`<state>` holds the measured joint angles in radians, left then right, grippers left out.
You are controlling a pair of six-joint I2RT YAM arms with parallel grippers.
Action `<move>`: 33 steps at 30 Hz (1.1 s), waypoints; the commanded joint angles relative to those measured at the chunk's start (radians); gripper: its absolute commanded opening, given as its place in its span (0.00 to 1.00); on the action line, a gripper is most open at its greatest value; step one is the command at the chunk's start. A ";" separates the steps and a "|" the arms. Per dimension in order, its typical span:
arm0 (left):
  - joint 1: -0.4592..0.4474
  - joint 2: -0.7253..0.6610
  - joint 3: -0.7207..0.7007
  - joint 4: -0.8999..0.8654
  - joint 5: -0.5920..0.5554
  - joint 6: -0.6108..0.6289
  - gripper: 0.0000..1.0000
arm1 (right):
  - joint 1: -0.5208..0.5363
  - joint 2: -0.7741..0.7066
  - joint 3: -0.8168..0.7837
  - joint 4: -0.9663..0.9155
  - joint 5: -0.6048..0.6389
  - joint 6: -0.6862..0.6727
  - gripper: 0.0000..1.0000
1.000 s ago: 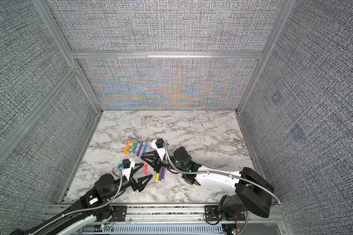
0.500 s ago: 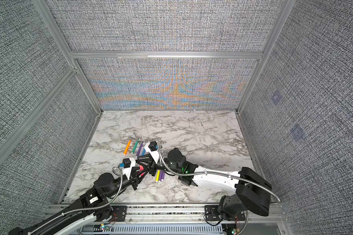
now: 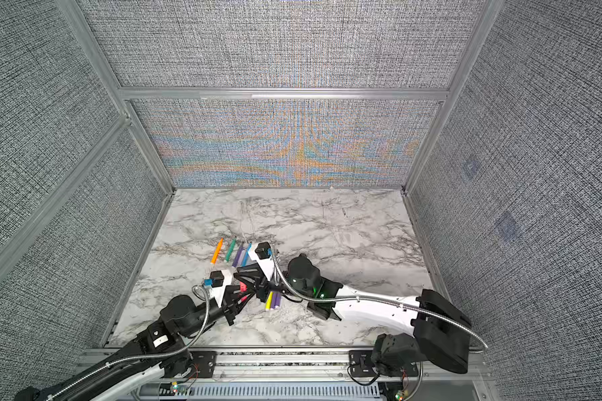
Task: Remove pen caps from pens
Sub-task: Open the pen cap on the pen, then place the pen at the center of the table.
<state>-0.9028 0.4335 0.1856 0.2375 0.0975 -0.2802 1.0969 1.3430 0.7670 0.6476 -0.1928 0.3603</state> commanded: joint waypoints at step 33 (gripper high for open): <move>0.186 0.568 0.320 -0.340 -0.247 -0.060 0.00 | -0.015 -0.485 0.062 -0.418 0.677 -0.360 0.00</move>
<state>-0.7643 0.9295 0.4576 -0.0246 -0.1642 -0.3687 1.0851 0.8787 0.8455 0.4240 0.2382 0.0521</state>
